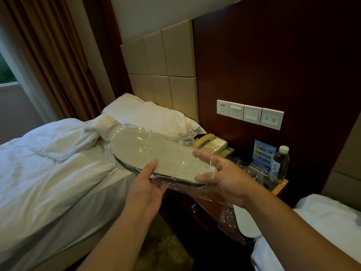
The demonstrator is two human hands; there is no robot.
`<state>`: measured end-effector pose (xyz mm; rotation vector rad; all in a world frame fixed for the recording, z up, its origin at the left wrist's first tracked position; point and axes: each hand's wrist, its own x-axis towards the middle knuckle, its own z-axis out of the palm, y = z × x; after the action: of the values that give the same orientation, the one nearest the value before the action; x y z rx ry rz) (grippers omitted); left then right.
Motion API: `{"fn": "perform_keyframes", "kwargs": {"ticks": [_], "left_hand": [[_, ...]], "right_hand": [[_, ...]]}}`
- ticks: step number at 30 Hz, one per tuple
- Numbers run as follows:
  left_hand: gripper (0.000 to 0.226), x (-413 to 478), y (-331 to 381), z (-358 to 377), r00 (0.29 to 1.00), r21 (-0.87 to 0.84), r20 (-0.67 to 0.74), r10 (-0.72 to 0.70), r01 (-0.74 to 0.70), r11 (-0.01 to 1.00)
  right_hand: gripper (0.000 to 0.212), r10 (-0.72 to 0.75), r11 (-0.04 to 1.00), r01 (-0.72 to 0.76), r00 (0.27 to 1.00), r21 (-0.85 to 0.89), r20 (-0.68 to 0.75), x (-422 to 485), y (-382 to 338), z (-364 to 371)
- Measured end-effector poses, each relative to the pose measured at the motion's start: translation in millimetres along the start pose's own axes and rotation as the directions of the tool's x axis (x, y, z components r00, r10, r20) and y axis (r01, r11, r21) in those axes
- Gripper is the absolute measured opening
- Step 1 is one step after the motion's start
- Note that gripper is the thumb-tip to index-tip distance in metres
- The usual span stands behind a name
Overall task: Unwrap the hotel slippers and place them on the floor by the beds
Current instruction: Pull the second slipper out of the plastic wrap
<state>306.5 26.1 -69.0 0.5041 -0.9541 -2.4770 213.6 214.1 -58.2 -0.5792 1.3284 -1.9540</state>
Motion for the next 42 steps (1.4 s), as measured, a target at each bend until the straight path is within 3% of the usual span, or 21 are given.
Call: {"fn": "perform_keyframes", "kwargs": {"ticks": [5,9,12,20,27,34,38,42], "left_hand": [[0.039,4.3,10.3,1.1,0.996,0.004,-0.047,0.079,-0.079,0.997],[0.069,-0.4,5.9,2.2,0.993,0.048,-0.047,0.105,-0.103,0.994],[0.076,-0.5,-0.1,2.2,0.99,0.069,-0.073,0.122,-0.117,0.991],[0.069,2.8,0.5,-1.4,0.977,0.062,-0.104,0.188,-0.182,0.981],[0.073,-1.9,-3.3,1.9,0.978,0.098,-0.127,0.163,-0.152,0.984],[0.052,-0.2,3.0,-3.9,0.978,0.136,-0.134,0.162,-0.143,0.98],[0.065,-1.0,0.7,0.3,0.983,0.188,-0.114,0.146,-0.123,0.974],[0.065,6.6,16.8,-7.2,0.983,0.147,-0.135,0.123,-0.103,0.984]], "right_hand": [[0.072,-0.048,0.998,0.046,0.998,-0.051,-0.032,-3.1,1.0,-5.8],[0.088,-0.072,0.986,0.071,0.997,-0.149,0.001,-6.9,1.4,-3.4],[0.093,-0.064,0.981,0.067,0.998,-0.182,0.021,-9.0,3.0,-1.1],[0.063,0.007,0.978,-0.018,0.998,-0.207,-0.055,-8.5,-0.1,-13.2],[0.069,0.131,0.929,-0.136,0.991,-0.343,-0.038,-10.7,-6.0,-21.2],[0.059,0.181,0.837,-0.187,0.982,-0.515,-0.062,-16.6,-18.4,-26.0],[0.055,0.201,0.75,-0.203,0.977,-0.63,-0.074,-15.9,-15.3,-17.7],[0.054,0.227,0.734,-0.193,0.973,-0.652,-0.033,-20.3,-19.7,-20.5]]}}
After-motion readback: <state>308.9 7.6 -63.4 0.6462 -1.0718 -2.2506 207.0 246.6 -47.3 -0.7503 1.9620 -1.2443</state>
